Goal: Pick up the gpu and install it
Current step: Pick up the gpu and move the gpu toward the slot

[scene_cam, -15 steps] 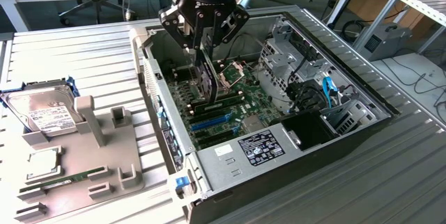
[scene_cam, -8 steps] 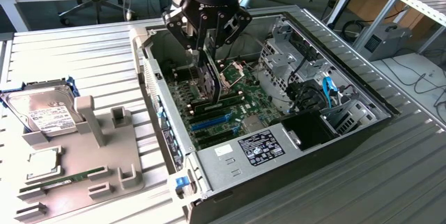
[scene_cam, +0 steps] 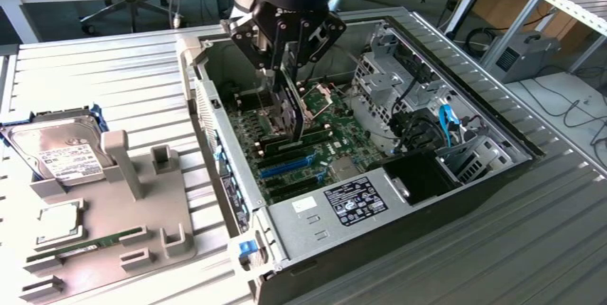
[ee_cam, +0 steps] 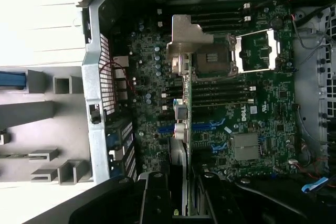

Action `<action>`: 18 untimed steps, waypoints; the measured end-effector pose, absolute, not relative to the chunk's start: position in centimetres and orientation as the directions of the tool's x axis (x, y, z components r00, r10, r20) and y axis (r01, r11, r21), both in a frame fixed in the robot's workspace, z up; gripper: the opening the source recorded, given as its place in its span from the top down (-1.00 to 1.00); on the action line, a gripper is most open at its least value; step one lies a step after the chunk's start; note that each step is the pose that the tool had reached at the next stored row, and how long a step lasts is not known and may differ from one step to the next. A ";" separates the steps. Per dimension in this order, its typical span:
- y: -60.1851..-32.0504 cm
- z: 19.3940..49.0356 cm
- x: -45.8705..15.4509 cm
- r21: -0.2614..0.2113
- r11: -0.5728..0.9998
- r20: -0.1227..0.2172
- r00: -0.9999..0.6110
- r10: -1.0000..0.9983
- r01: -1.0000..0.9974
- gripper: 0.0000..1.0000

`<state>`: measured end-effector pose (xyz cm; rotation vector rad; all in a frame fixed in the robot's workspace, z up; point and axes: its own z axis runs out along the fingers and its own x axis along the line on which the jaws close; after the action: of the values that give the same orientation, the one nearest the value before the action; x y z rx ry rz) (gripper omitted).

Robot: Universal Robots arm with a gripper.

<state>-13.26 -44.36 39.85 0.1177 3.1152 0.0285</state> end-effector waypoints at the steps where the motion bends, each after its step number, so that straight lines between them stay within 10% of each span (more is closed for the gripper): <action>1: -44.4 39.8 -13.2 0.019 0.997 -0.023 -0.997 0.076 0.075 0.48; 18: -44.3 39.0 -11.8 0.018 0.997 -0.023 -0.997 0.076 0.075 0.48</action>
<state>-11.83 -44.26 39.03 0.1177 3.1153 0.0272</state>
